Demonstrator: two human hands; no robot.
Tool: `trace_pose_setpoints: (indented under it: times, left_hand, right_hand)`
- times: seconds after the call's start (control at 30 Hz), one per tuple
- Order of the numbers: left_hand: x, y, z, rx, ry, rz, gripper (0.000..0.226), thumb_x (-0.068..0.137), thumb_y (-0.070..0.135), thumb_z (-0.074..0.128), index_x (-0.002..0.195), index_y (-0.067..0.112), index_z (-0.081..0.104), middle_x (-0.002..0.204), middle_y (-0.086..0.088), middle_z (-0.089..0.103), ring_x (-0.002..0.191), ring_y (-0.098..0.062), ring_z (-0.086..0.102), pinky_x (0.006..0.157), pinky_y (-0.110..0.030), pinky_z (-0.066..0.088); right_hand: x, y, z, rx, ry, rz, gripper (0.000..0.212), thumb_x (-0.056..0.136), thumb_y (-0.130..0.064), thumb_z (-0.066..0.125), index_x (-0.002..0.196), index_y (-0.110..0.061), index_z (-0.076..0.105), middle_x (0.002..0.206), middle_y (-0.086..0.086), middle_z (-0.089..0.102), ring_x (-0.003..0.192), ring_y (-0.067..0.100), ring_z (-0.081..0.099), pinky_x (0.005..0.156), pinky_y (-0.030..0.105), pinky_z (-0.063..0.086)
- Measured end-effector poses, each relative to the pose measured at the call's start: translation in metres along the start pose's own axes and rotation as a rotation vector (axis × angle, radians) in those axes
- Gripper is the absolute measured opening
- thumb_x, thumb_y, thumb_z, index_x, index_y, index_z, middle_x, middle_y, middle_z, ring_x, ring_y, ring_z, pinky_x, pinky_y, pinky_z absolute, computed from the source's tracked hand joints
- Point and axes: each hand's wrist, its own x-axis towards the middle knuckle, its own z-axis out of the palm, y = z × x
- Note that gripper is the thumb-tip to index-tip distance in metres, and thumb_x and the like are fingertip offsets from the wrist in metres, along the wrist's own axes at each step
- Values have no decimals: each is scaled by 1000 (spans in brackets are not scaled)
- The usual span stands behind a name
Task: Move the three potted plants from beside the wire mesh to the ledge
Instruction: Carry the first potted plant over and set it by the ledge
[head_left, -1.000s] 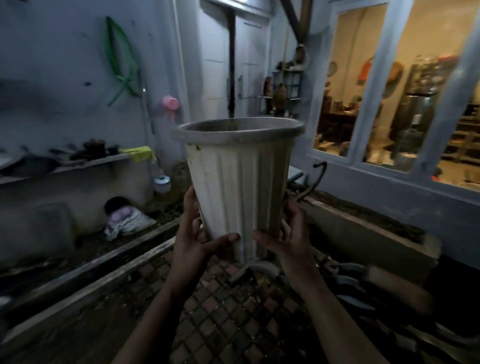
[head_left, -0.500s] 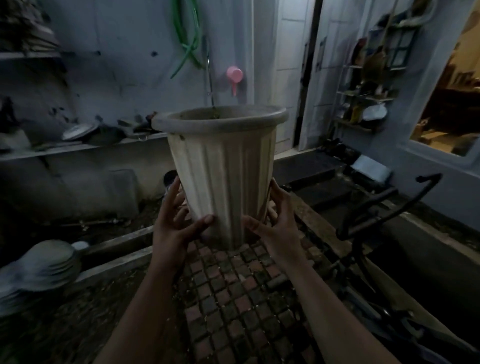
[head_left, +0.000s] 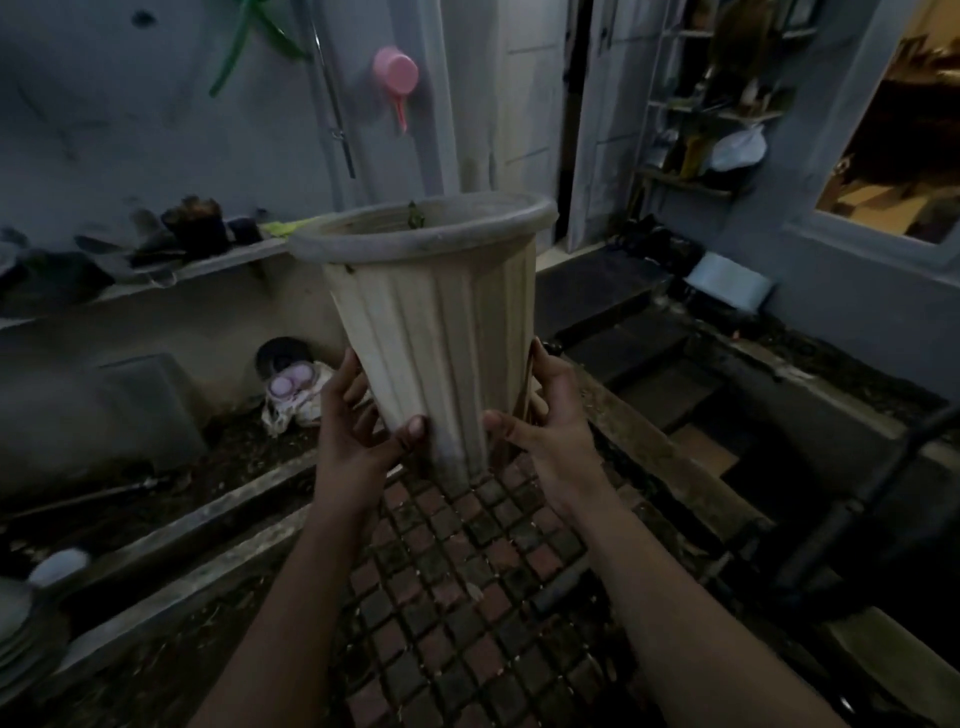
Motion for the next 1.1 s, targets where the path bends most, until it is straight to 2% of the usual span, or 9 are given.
trace_pose_setpoints:
  times: [0.1,0.2,0.3,0.47,0.63,0.7,0.83,1.0,1.1]
  left_hand:
    - [64,-33,24,38,-17,11,98,52,49,98,132,69,43,142,32,49,138,-17,51,98,-56,55]
    - [133,-85,49,91,-3,46,105,57,35,95,138,64,36,140,36,48,138,-15,50,100,-58,55]
    - [203,-149,66,92,81,-4,112,54,43,99,142,62,33,152,17,44,138,-24,51,95,-62,56]
    - [315,-286,66,94,124,-57,109,55,46,99,144,57,35,154,5,47,136,-21,55,88,-37,61]
    - [396,-473,41,98,79,-31,107,46,38,102,135,55,45,152,-4,48,138,-29,51,102,-68,49]
    - [416,-557,31,99,4,-35,106,48,28,99,137,49,45,150,0,49,138,-26,50,104,-67,48]
    - [427,-726,1,82,-89,-75,113,52,20,95,149,32,38,148,5,54,137,-21,53,105,-63,49]
    - [405,-889,-24,40,-99,-150,115,48,21,94,148,18,37,151,-6,50,136,-24,53,107,-57,50]
    - [394,-959,-36,55,-118,-161,108,47,24,95,140,29,40,147,6,51,137,-19,52,105,-54,54]
  right_hand:
    - [69,18,-24,7,38,5,74,77,8,77,141,-17,46,148,9,49,135,31,52,107,55,49]
    - [143,53,-51,11,76,-14,73,73,-8,84,137,-23,53,147,11,50,135,30,53,106,54,50]
    - [220,105,-78,-14,88,-19,79,66,-32,93,135,-39,55,149,7,50,135,24,52,100,42,55]
    - [329,231,-117,-14,95,16,81,67,-41,92,136,-49,52,153,1,45,141,19,46,102,33,51]
    - [394,401,-181,4,144,57,71,61,-27,96,119,-42,56,152,-8,48,139,11,49,108,38,50]
    - [402,481,-209,-22,171,36,69,66,-13,91,114,-35,48,153,-7,45,141,16,47,114,52,42]
    - [403,627,-259,-35,235,47,64,71,7,78,114,-21,40,136,-20,55,139,17,49,116,55,39]
    - [392,772,-314,-90,267,94,62,80,21,66,120,-14,35,151,6,45,142,25,44,116,57,38]
    - [382,837,-344,-99,278,98,63,75,20,69,115,-17,36,146,9,51,137,23,50,115,54,40]
